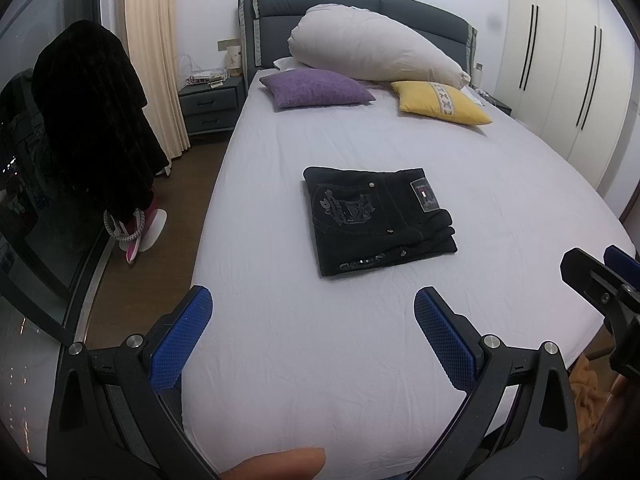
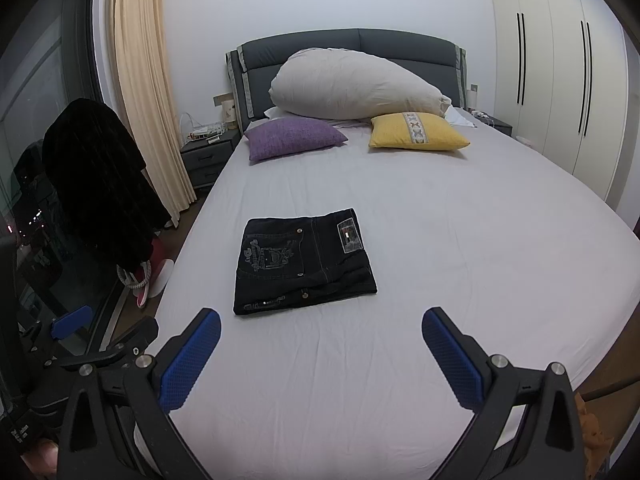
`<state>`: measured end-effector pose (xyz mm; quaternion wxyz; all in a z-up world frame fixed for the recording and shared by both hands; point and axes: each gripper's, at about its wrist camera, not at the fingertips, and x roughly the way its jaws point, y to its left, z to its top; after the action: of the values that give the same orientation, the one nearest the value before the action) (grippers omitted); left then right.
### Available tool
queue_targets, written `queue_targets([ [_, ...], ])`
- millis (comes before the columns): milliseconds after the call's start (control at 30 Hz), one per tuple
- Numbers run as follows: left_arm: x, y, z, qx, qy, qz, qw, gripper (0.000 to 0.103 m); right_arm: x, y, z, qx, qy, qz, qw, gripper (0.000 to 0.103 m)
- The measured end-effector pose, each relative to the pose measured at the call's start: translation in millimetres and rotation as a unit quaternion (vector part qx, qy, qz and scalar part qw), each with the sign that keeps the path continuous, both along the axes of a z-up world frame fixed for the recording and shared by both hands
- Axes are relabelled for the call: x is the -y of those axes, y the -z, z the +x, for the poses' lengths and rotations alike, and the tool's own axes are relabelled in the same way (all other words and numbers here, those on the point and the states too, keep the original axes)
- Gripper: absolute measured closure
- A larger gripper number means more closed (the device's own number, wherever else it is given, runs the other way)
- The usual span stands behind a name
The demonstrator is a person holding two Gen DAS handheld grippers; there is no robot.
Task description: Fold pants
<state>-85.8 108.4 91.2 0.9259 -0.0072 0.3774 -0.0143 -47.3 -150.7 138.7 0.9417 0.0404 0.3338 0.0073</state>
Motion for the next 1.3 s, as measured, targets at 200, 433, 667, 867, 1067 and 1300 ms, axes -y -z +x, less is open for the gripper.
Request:
queue_targets([
  [200,0,3,-1,-0.001,-0.001,0.0,1.0,0.0,0,1,0,-0.001,-0.001,0.001,1.0,0.0],
  [433,-1,3,-1,-0.001,-0.001,0.001,1.0,0.0,-1,1,-1,-0.002,0.0,0.001,1.0,0.0],
  [667,-2,6,-3,-0.002,-0.002,0.001,1.0,0.0,-1,6,-6,-0.005,-0.001,0.003,1.0,0.0],
  [867,-3,8,-4,-0.004,-0.002,0.001,1.0,0.0,-1,6,-7,-0.006,-0.002,0.003,1.0,0.0],
  [1067,-5,12,-6,-0.006,-0.003,0.002,1.0,0.0,0,5,-6,-0.006,-0.001,0.003,1.0,0.0],
  [1300,-9,16,-7,-0.012,-0.004,-0.001,0.9999,0.0,0,7,-9,-0.009,-0.002,0.004,1.0,0.0],
])
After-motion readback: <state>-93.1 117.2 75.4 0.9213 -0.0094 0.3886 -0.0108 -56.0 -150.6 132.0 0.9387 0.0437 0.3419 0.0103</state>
